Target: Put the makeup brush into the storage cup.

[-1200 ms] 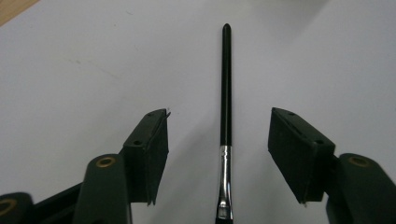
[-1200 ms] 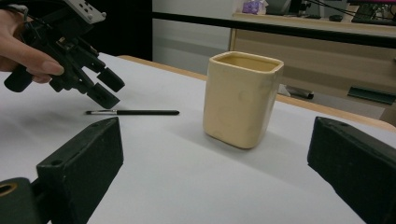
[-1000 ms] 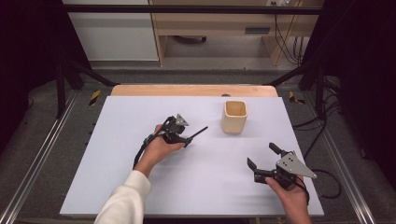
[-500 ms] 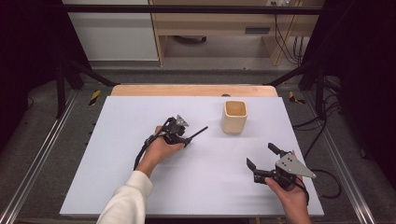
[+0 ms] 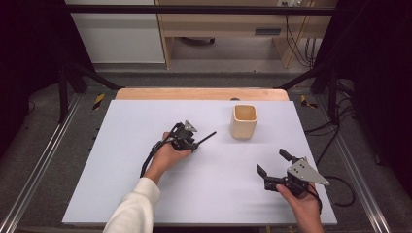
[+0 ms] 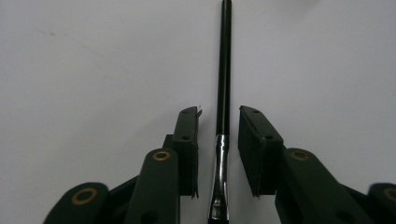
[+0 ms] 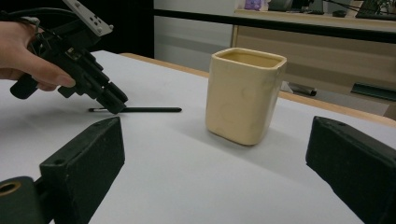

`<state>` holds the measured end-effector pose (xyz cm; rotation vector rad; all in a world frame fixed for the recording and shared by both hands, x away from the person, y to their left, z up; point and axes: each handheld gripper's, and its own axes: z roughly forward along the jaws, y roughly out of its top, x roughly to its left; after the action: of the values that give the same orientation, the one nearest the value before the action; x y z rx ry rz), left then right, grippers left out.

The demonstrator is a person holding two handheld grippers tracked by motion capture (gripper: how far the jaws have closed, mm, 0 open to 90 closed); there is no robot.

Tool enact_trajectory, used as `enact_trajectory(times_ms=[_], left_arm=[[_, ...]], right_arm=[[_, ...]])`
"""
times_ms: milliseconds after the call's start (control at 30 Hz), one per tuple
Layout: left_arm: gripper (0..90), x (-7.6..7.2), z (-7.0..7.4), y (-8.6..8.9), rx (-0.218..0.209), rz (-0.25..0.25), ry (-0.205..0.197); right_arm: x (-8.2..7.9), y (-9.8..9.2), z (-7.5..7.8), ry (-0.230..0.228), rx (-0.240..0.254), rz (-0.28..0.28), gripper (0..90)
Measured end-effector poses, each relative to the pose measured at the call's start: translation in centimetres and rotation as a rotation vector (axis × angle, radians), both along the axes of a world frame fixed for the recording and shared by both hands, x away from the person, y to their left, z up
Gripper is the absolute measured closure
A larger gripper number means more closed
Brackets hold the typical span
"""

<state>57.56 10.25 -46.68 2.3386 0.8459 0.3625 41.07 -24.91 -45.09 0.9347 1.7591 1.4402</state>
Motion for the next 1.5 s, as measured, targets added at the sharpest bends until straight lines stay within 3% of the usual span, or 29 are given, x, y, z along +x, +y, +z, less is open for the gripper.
enact_trajectory(times_ms=[467, 1033, 1500], left_arm=[[83.5, -0.1, 0.1, 0.2, -0.010, 0.002, 0.026], [84.0, -1.1, 1.1, 0.9, -0.013, -0.034, -0.013], [84.1, -1.7, 1.9, 1.8, -0.043, -0.036, -0.047]], right_arm=[[0.0, 0.0, 0.0, 0.003, -0.005, 0.002, 4.7], [0.0, 0.2, -0.1, 0.004, -0.013, 0.002, 4.7], [0.0, 0.3, -0.1, 0.007, -0.016, 0.005, 4.7]])
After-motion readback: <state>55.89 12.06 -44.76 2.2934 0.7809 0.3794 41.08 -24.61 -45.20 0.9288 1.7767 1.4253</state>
